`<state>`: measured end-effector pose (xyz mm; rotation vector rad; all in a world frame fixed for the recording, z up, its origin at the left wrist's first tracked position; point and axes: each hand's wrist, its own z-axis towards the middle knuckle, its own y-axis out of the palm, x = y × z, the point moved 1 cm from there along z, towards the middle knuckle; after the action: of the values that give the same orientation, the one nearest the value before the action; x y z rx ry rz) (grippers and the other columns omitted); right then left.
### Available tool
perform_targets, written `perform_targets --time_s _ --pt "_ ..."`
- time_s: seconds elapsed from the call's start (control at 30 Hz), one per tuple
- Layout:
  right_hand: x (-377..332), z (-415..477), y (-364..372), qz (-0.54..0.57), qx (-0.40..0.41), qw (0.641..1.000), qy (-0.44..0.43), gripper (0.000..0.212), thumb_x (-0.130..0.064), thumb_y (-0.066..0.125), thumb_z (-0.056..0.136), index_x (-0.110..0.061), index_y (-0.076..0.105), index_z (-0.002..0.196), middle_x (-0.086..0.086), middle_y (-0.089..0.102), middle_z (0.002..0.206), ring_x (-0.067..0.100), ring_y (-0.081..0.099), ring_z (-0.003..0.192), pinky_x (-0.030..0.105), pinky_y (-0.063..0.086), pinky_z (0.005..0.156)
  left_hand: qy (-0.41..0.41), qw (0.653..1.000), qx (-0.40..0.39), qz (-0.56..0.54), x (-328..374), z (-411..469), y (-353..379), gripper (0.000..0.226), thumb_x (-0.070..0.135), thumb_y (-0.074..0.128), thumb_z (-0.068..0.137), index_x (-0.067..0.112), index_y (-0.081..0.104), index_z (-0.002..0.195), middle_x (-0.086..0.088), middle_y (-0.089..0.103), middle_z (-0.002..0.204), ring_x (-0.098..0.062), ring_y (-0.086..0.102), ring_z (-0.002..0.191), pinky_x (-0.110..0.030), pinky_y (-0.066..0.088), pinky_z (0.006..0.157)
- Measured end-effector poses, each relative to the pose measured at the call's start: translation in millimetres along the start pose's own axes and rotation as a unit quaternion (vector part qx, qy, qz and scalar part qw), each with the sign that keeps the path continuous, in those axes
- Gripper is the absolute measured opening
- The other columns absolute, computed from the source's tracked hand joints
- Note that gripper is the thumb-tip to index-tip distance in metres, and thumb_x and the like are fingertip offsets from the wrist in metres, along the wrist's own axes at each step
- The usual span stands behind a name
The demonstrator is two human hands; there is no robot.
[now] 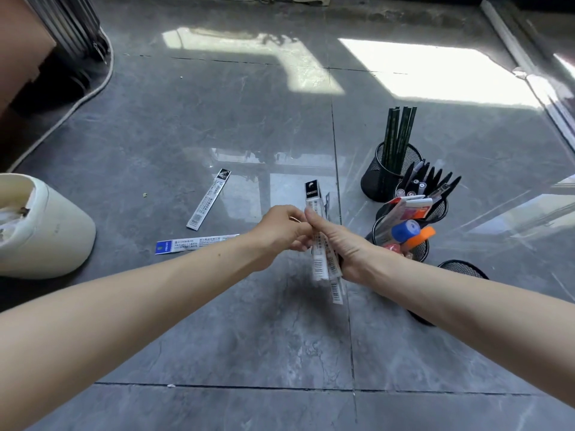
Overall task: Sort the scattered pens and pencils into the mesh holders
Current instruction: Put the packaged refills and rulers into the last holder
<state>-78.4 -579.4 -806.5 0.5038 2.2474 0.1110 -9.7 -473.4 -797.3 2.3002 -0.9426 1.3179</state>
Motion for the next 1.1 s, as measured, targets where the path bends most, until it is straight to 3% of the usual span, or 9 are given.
perform_targets --time_s 0.13,0.23,0.33,0.47,0.63,0.8,0.9,1.0,1.1 --pt "-0.7 -3.3 -1.8 0.001 0.01 1.0 0.023 0.024 -0.039 0.061 0.086 -0.018 0.062 0.074 -0.004 0.047 0.043 0.006 0.039 0.044 0.018 0.028 0.044 0.002 0.999 -0.039 -0.026 -4.5 0.7 2.6 0.011 -0.012 0.058 0.081 -0.003 0.063 0.086 -0.016 0.065 0.068 -0.021 0.063 0.063 -0.029 0.057 0.072" --pt "-0.2 -0.1 -3.5 -0.002 0.029 0.999 0.03 0.016 -0.026 0.06 0.089 -0.012 0.057 0.079 -0.001 0.046 0.043 0.009 0.038 0.036 0.018 0.029 0.037 -0.015 1.0 0.004 -0.007 -6.8 0.1 -1.8 0.01 -0.005 0.058 0.085 0.003 0.058 0.09 -0.011 0.062 0.067 -0.015 0.059 0.053 -0.023 0.05 0.054" --pt "1.1 2.1 -4.0 0.021 0.062 0.997 0.031 0.007 -0.011 0.056 0.091 -0.008 0.054 0.085 0.003 0.049 0.043 0.013 0.049 0.038 0.018 0.041 0.038 0.007 0.979 0.087 0.182 -15.5 3.7 -26.3 0.013 0.006 0.057 0.085 0.011 0.052 0.095 -0.008 0.058 0.082 -0.02 0.057 0.064 -0.027 0.041 0.054" --pt "4.5 3.1 -7.4 0.038 0.063 0.996 0.056 0.008 -0.007 0.049 0.093 -0.01 0.051 0.085 0.001 0.038 0.043 0.01 0.038 0.03 0.018 0.04 0.036 0.009 0.701 0.085 0.708 -26.2 -8.6 -62.8 0.031 0.004 0.046 0.086 0.01 0.041 0.116 -0.01 0.047 0.115 -0.03 0.056 0.103 -0.034 0.038 0.068" --pt "7.6 4.6 -6.7 0.0 0.055 0.995 0.077 0.018 -0.013 0.055 0.092 -0.014 0.041 0.081 -0.004 0.024 0.043 0.006 0.019 0.031 0.013 0.018 0.032 -0.046 0.601 0.088 0.793 -50.2 -8.0 -88.7 0.034 0.008 0.043 0.091 0.009 0.037 0.124 -0.008 0.048 0.124 -0.022 0.058 0.11 -0.029 0.046 0.07" --pt "8.7 4.3 -4.3 0.002 0.062 0.995 0.076 0.02 -0.012 0.058 0.09 -0.015 0.04 0.082 -0.002 0.026 0.048 0.006 0.021 0.032 0.014 0.018 0.033 0.037 0.57 0.031 0.82 -57.0 -6.4 -97.6 0.03 0.0 0.04 0.089 0.011 0.038 0.117 -0.004 0.056 0.114 -0.023 0.064 0.101 -0.031 0.044 0.064" --pt "8.3 4.8 -6.2 0.018 0.064 0.995 0.077 0.018 -0.013 0.058 0.09 -0.014 0.042 0.084 -0.003 0.029 0.046 0.006 0.022 0.03 0.013 0.021 0.032 0.038 0.614 0.04 0.788 -47.3 -5.7 -96.4 0.025 0.005 0.04 0.089 0.012 0.043 0.113 -0.006 0.056 0.112 -0.028 0.062 0.098 -0.032 0.035 0.061" --pt "7.4 5.0 -7.4 0.02 0.055 0.995 0.075 0.017 -0.024 0.06 0.091 -0.011 0.049 0.087 -0.002 0.029 0.046 0.006 0.024 0.03 0.013 0.022 0.033 0.224 0.658 0.092 0.712 -32.9 -6.6 -77.0 0.018 0.001 0.051 0.079 0.01 0.052 0.095 -0.01 0.054 0.091 -0.031 0.061 0.072 -0.033 0.032 0.045" --pt "6.9 5.6 -9.6 0.02 0.033 0.996 0.077 0.033 -0.043 0.062 0.086 -0.011 0.053 0.091 -0.002 0.032 0.051 0.006 0.028 0.032 0.014 0.024 0.034 0.513 0.571 0.078 0.636 -20.7 -16.3 -53.7 0.017 0.0 0.048 0.075 0.011 0.057 0.083 -0.007 0.052 0.071 -0.022 0.05 0.051 -0.026 0.028 0.038"
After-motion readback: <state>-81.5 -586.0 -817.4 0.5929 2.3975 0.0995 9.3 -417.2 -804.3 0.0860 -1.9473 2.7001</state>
